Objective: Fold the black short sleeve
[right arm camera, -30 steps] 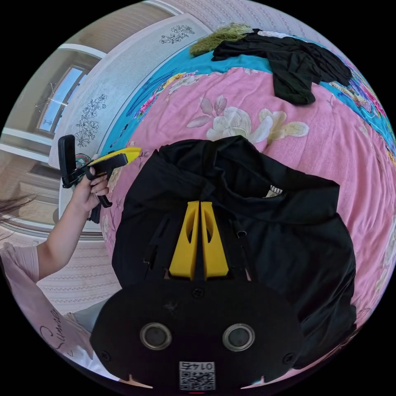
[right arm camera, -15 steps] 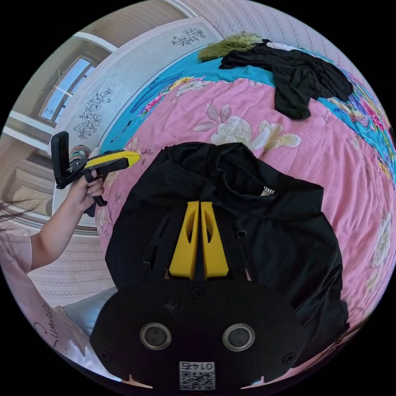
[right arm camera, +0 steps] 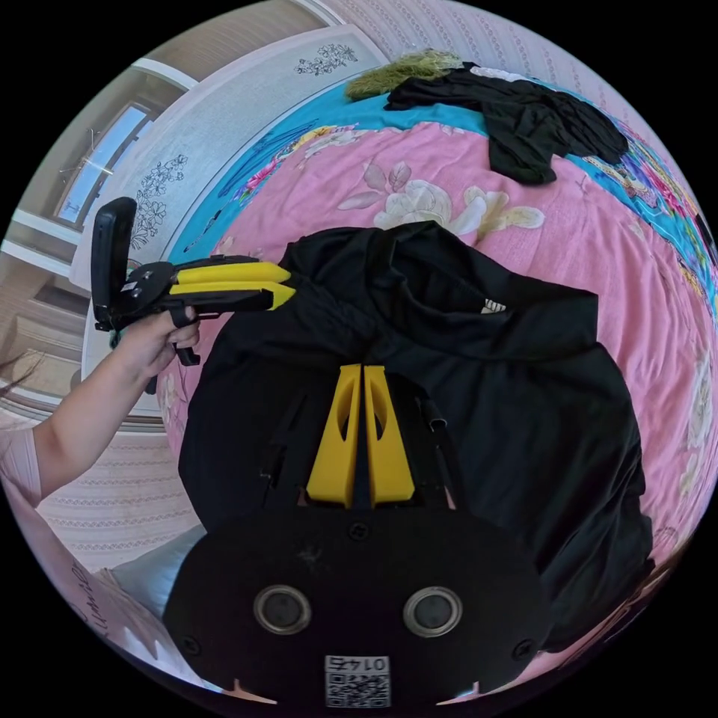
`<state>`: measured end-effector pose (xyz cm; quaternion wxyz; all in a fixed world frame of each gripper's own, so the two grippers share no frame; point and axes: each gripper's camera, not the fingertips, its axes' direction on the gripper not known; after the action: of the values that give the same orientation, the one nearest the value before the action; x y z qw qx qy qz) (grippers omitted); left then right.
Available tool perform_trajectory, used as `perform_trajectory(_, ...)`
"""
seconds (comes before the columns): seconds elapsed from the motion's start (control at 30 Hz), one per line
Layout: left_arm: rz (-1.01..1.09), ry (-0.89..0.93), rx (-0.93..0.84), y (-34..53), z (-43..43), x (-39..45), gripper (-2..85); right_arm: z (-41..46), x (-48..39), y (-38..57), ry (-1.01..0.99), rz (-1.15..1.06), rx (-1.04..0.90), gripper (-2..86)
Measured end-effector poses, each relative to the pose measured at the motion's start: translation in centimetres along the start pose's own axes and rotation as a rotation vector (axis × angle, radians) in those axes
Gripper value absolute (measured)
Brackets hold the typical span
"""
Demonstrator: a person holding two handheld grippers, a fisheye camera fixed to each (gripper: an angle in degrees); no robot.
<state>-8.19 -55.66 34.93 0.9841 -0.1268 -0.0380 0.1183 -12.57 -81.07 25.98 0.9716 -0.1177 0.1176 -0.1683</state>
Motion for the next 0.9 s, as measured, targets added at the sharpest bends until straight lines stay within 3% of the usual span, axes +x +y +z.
perform_trajectory(0.1, -0.047, 0.012, 0.103, 1.6, -2.1, 0.6, 0.7, -0.2, 0.2, 0.7, -0.024, 0.024, 0.020, -0.1)
perform_trajectory(0.33, -0.162, -0.001, 0.325, 8.2, -8.9, 1.8, -0.8, -3.6, -1.5, 1.9, -0.077, 0.010, 0.166, -0.2)
perform_trajectory(0.57, -0.400, -0.225, 0.442, 17.6, -14.2, 0.4, -1.0, -3.0, -11.0, -4.4, -0.246, -0.227, 0.300, -0.2)
perform_trajectory(0.9, -0.805, -0.222, 0.371, 25.1, -10.7, -6.7, -1.0, 10.8, -23.4, -8.8, -0.160, -0.355, 0.028, -0.1)
